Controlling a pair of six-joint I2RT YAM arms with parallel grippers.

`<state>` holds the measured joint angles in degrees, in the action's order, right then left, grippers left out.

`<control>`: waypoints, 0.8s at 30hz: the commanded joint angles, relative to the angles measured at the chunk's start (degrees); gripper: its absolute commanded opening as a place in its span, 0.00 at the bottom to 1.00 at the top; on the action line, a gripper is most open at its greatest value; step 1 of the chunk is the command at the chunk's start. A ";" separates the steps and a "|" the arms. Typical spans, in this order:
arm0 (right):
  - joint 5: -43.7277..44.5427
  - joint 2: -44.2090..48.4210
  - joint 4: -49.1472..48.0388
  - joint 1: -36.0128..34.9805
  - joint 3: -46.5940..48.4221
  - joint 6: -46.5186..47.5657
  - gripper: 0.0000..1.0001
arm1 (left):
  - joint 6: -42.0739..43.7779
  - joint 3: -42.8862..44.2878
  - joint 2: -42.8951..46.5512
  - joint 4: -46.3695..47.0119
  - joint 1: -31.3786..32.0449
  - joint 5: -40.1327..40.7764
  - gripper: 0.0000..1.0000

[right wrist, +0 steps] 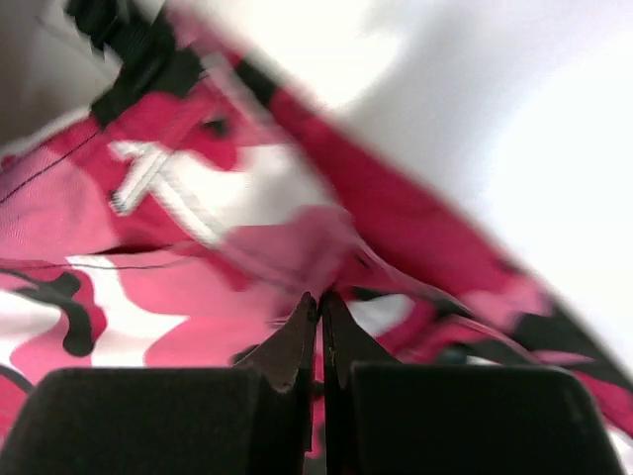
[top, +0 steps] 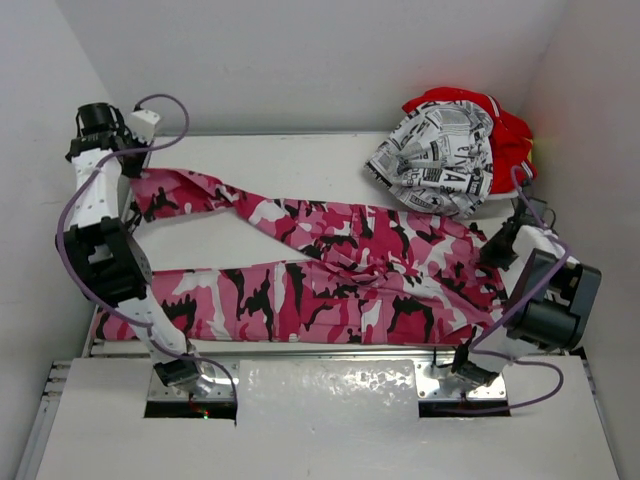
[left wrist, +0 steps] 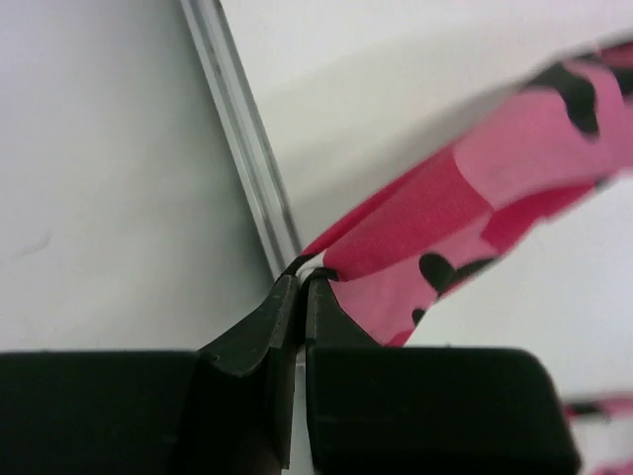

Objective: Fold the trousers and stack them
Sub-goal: Flatten the trousers out

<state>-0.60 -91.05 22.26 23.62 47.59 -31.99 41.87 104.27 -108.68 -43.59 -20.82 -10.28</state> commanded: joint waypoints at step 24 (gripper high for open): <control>-5.97 13.71 -4.06 -27.90 15.33 14.60 0.43 | 28.61 -18.28 22.35 -7.81 1.75 -16.12 0.00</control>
<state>-2.09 -78.37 21.30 1.74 60.99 -19.88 64.36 92.58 -90.98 -44.82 -18.28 -25.47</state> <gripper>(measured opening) 0.412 0.025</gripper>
